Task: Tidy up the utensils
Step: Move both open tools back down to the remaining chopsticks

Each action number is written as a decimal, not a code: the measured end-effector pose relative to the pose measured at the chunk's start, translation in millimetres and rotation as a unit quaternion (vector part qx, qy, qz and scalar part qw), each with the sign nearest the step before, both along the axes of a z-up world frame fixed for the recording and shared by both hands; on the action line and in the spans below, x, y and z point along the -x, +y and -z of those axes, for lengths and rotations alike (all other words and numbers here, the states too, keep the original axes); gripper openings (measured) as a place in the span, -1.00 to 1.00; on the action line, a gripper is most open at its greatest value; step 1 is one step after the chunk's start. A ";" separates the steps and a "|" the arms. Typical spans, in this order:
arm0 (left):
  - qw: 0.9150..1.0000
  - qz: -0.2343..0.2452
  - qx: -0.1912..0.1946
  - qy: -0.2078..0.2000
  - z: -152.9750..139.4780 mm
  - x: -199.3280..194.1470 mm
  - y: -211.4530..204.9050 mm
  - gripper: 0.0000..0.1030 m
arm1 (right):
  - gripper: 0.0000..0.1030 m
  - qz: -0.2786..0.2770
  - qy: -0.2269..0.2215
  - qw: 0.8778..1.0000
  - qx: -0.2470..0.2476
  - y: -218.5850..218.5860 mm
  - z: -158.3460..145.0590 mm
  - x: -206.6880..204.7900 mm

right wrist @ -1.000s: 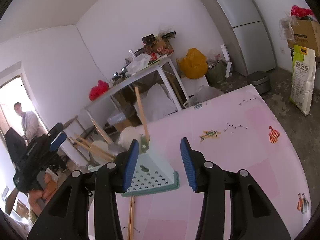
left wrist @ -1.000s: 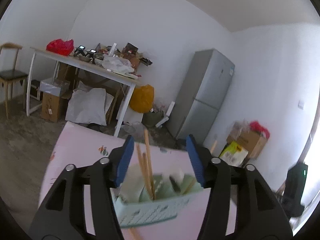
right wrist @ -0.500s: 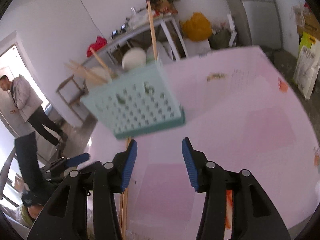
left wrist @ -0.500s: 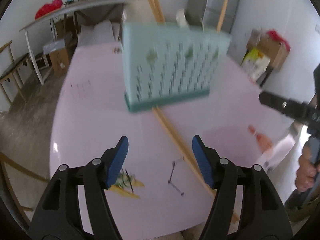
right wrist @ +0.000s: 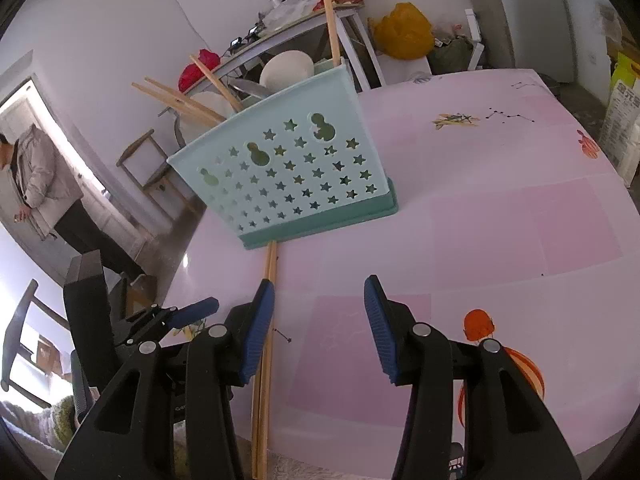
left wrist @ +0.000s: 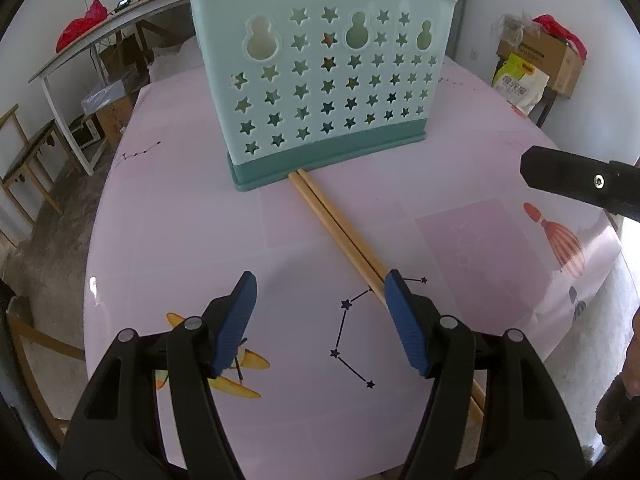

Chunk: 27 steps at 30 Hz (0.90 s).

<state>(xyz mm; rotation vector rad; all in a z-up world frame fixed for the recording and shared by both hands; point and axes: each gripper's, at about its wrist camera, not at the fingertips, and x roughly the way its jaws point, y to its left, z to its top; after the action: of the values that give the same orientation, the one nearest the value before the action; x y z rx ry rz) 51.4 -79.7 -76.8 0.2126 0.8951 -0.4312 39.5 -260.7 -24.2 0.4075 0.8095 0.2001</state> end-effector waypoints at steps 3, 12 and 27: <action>1.000 0.000 0.001 0.001 -1.1 0.2 0.1 0.22 | -0.11 -0.002 0.002 1.000 0.001 1.1 2.3 -0.4; 1.000 0.014 0.009 0.008 -2.5 -3.9 -5.4 0.23 | -0.11 -0.004 0.004 1.000 0.002 2.3 1.1 0.7; 1.000 -0.009 -0.017 0.020 -3.0 -7.8 24.2 -0.04 | -0.11 -0.068 0.042 0.996 0.050 44.7 21.9 -10.9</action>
<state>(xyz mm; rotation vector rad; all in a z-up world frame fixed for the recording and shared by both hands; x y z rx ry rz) 59.2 -55.5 -73.8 0.2277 0.9437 -0.4046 50.3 -216.0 -46.1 0.2672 0.9275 0.2692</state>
